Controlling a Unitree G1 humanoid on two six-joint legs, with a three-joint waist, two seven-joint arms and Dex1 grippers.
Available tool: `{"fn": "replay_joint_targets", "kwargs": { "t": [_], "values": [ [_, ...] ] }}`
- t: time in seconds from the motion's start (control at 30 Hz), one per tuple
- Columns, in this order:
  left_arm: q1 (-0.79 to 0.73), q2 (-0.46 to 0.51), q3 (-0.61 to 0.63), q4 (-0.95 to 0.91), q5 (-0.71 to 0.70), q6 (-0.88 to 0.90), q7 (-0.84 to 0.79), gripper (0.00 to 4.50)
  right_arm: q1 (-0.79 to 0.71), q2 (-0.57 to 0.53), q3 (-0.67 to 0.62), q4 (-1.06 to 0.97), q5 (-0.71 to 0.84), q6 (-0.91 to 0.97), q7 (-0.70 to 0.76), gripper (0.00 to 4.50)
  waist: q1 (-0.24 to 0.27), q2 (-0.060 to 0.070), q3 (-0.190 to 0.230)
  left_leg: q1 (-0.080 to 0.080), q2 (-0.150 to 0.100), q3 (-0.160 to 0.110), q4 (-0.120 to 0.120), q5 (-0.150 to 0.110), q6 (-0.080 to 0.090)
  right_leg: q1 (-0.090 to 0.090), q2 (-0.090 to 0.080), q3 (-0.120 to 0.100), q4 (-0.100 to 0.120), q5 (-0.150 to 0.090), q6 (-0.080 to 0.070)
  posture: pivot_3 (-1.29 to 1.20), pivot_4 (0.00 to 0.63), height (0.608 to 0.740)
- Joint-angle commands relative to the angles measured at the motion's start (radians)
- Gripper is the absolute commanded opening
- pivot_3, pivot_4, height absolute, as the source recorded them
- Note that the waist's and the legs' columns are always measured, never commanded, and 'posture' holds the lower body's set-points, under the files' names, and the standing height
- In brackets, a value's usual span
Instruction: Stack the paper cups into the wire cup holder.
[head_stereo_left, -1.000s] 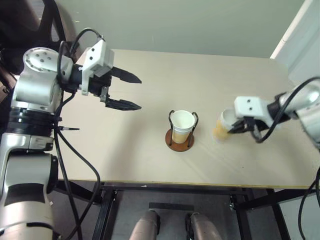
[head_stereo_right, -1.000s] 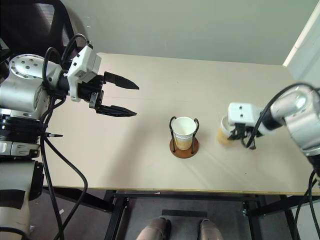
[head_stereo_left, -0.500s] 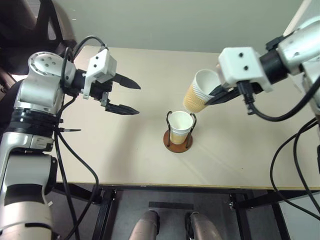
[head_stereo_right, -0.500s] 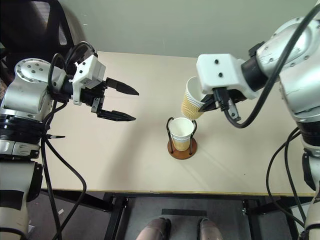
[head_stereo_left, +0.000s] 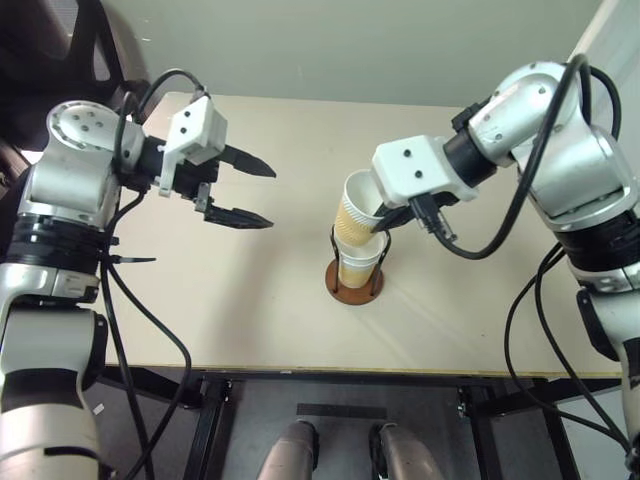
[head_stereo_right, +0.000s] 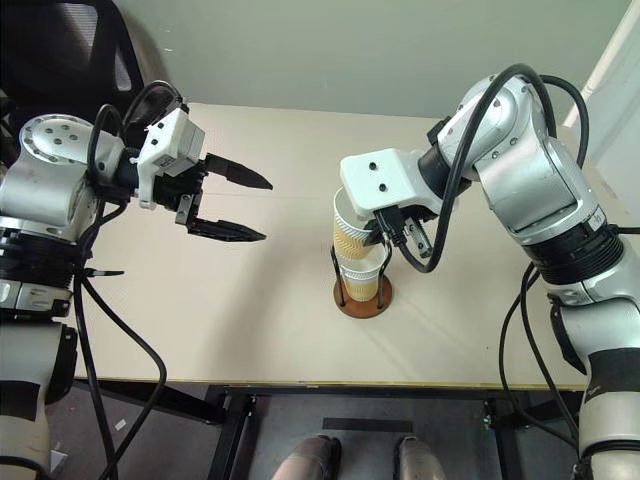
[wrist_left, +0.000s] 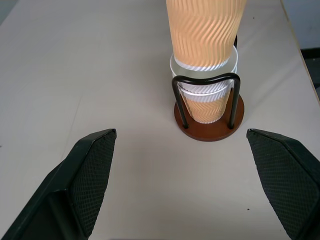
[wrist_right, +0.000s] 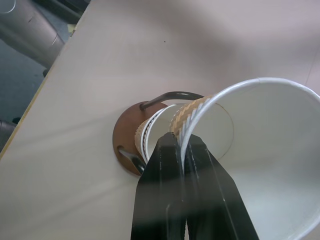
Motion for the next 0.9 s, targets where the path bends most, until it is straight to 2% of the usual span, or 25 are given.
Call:
{"fn": "replay_joint_targets", "kwargs": {
  "t": [0.03, 0.2, 0.6, 0.83, 0.9],
  "values": [
    [-0.032, 0.003, 0.066, -0.032, -0.034, 0.028, -0.036, 4.5, -0.009, -0.001, -0.003, 0.0, -0.021, -0.03, 0.011, 0.02, 0.0, 0.0, 0.0, 0.0, 0.0, 0.0, 0.0, 0.0, -0.001, 0.0, 0.0, 0.0, 0.0, 0.0, 0.0, 0.0, 0.15, 0.74],
    [-0.041, -0.002, 0.095, -0.046, -0.046, 0.066, -0.036, 4.5, -0.002, -0.013, 0.014, 0.016, -0.029, -0.062, 0.012, 0.02, -0.001, 0.0, 0.0, 0.0, 0.0, 0.0, -0.001, 0.003, -0.006, 0.0, 0.0, 0.0, 0.0, 0.0, -0.001, 0.0, 0.15, 0.74],
    [-0.057, -0.015, 0.122, -0.051, -0.035, 0.093, -0.035, 4.5, 0.027, -0.063, 0.088, -0.033, 0.014, -0.097, 0.012, 0.02, -0.001, 0.0, 0.0, 0.0, 0.0, 0.0, -0.001, 0.003, -0.006, 0.0, 0.0, 0.0, 0.0, 0.0, -0.001, 0.0, 0.15, 0.74],
    [-0.054, -0.02, 0.123, -0.054, -0.028, 0.093, -0.035, 4.5, 0.024, -0.013, 0.097, -0.019, -0.018, -0.123, 0.012, 0.02, -0.004, 0.0, 0.0, 0.0, 0.0, 0.0, -0.001, 0.003, -0.004, 0.0, 0.0, -0.001, 0.0, 0.0, -0.001, 0.0, 0.15, 0.74],
    [-0.054, -0.022, 0.123, -0.053, -0.024, 0.091, -0.035, 4.5, 0.016, 0.008, 0.093, -0.013, -0.013, -0.113, 0.012, 0.42, -0.004, 0.0, 0.0, 0.0, 0.0, 0.0, -0.001, 0.003, -0.004, 0.0, 0.0, -0.001, 0.001, 0.0, -0.001, 0.0, 0.15, 0.74]
  ]
}}
